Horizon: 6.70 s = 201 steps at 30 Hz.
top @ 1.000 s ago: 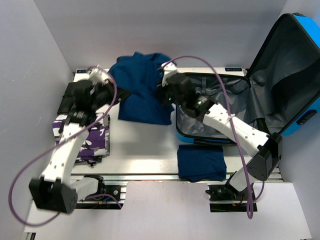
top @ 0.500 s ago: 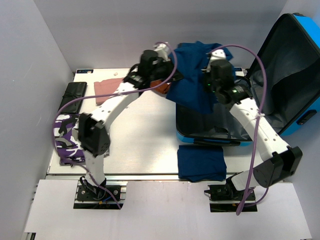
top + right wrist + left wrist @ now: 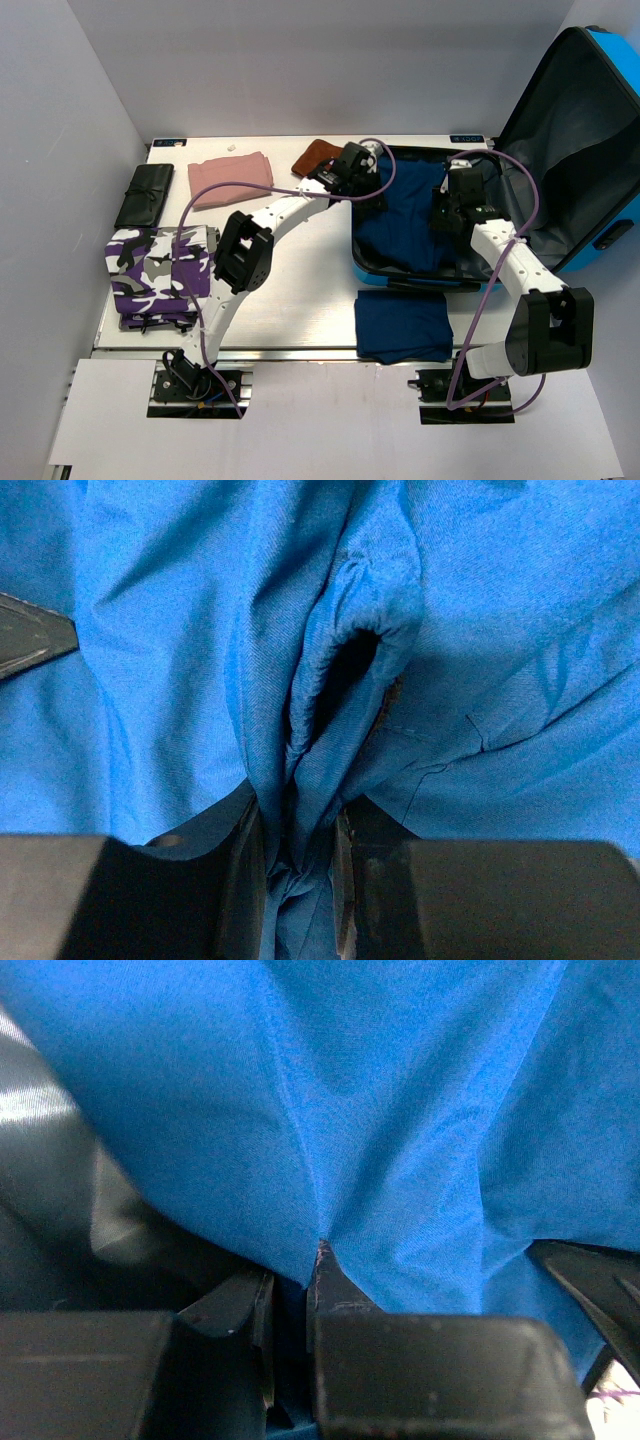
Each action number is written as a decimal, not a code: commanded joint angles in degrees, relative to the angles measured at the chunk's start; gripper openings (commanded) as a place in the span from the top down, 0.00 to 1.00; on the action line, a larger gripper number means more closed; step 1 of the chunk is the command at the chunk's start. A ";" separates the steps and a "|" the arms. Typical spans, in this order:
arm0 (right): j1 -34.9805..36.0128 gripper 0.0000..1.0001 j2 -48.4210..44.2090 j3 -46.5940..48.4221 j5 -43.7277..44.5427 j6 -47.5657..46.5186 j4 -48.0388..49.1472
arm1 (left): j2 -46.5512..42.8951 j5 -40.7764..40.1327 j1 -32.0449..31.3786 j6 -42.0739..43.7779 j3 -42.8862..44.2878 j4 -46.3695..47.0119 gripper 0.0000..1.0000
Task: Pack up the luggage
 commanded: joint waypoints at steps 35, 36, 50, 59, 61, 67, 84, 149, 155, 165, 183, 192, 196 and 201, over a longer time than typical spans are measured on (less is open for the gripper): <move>-5.97 0.11 8.54 10.74 5.43 5.16 0.49 | -13.57 -14.99 -4.97 3.22 0.96 -8.74 0.02; -6.76 0.11 8.63 11.27 5.98 5.79 -0.14 | -15.23 -15.35 -4.97 3.83 0.88 -10.32 0.02; -14.50 0.11 15.74 11.54 -1.65 5.18 1.25 | -25.26 -27.03 -3.21 5.24 -6.68 -15.78 0.02; -15.56 0.16 25.23 13.90 -19.66 3.43 9.60 | -32.71 -29.06 -1.55 4.37 -17.56 -15.79 0.02; -15.47 0.27 26.90 14.43 -25.88 3.42 11.09 | -35.18 -30.28 -1.02 4.19 -22.31 -14.64 0.02; -14.33 0.65 26.99 10.57 -39.09 7.02 27.35 | -43.45 -31.70 0.57 3.14 -32.67 -11.66 0.02; -14.42 0.36 30.17 11.89 -36.93 6.94 25.88 | -52.95 -31.61 5.58 -1.43 -45.44 -13.05 0.02; 6.24 0.11 -22.13 -0.16 -7.55 -0.36 -12.27 | -36.34 -17.20 20.71 -10.57 -70.13 5.58 1.00; 6.59 0.11 -21.96 -0.24 -11.07 -0.88 -10.78 | -36.16 -12.37 6.38 -12.95 -71.98 4.26 1.00; 9.92 0.11 -16.52 2.73 -12.55 -1.93 -10.17 | -54.78 -19.12 -4.09 -15.59 -70.23 -9.35 0.33; 40.68 0.11 18.87 28.57 -6.49 -3.87 -8.23 | -87.63 -41.55 2.94 -47.22 -79.44 -38.04 0.02; 42.80 0.11 32.17 30.78 -3.77 -1.94 -3.67 | -86.44 -39.96 5.93 -48.90 -91.93 -28.71 0.02; 42.80 0.11 36.04 30.61 -6.49 -2.29 0.36 | -85.99 -42.50 8.99 -49.16 -93.86 -26.95 0.02; 42.71 0.11 39.56 29.99 -6.67 -2.20 4.33 | -89.50 -44.62 11.72 -47.50 -97.38 -22.57 0.02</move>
